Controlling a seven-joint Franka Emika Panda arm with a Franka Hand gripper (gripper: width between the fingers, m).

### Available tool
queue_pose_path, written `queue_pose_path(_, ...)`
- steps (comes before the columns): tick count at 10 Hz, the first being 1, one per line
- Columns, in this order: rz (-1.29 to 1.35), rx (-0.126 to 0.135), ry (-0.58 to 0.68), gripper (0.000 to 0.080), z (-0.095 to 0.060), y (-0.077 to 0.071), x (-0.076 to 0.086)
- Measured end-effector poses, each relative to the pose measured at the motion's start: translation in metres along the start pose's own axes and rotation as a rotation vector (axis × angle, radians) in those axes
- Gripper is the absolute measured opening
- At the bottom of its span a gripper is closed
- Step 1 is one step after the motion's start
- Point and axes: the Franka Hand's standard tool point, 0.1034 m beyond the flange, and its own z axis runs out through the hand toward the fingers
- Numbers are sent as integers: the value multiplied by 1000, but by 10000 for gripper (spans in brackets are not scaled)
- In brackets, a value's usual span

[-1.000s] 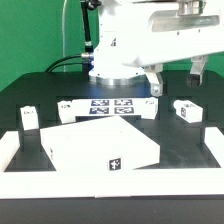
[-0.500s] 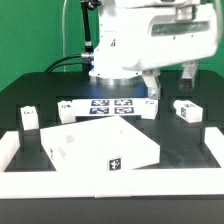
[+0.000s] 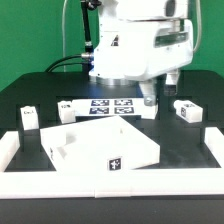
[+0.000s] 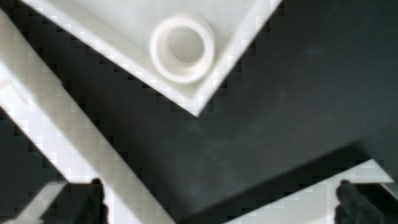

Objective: Assemble one leg

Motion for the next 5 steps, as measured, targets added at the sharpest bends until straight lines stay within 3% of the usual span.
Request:
queue_pose_path(3, -6, 3, -1, 650, 1, -1, -1)
queue_pose_path(5, -240, 14, -16, 650, 8, 3, -27)
